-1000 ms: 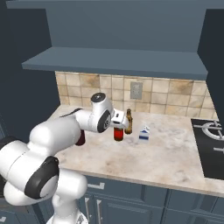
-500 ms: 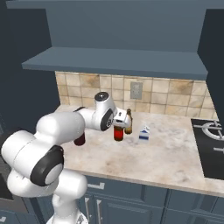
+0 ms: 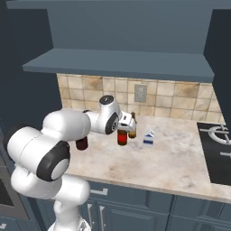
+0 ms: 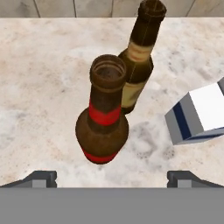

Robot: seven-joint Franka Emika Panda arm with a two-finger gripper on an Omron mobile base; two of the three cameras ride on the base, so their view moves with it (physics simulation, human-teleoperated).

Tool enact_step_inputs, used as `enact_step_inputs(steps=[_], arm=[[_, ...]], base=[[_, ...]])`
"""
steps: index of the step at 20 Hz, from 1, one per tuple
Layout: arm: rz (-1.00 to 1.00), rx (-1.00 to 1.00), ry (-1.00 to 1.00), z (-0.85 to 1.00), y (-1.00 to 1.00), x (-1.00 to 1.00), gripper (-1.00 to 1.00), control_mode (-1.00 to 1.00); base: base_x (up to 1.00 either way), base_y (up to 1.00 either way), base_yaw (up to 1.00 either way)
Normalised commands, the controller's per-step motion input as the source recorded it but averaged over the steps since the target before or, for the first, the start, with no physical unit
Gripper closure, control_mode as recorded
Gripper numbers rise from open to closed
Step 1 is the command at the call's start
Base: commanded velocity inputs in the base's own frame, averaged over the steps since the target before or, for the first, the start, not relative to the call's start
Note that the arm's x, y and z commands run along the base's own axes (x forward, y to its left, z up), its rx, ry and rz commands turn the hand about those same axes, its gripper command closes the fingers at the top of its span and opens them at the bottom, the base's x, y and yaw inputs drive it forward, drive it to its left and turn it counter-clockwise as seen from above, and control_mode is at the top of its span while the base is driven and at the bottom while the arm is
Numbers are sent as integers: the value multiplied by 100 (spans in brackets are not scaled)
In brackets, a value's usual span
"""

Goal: Sort all alcoholic drinks to one cabinet, and non-alcoholic drinks to the other.

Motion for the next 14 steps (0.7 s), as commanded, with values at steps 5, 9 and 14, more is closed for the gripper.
enact_step_inputs(steps=[5, 9, 14], arm=[[0, 0, 0, -17, 0, 8, -100, -100], [0, 0, -2, -12, 0, 9, -100, -100], [0, 0, -1, -8, 0, 9, -100, -100]], base=[[0, 0, 0], [0, 0, 0], [0, 0, 0]])
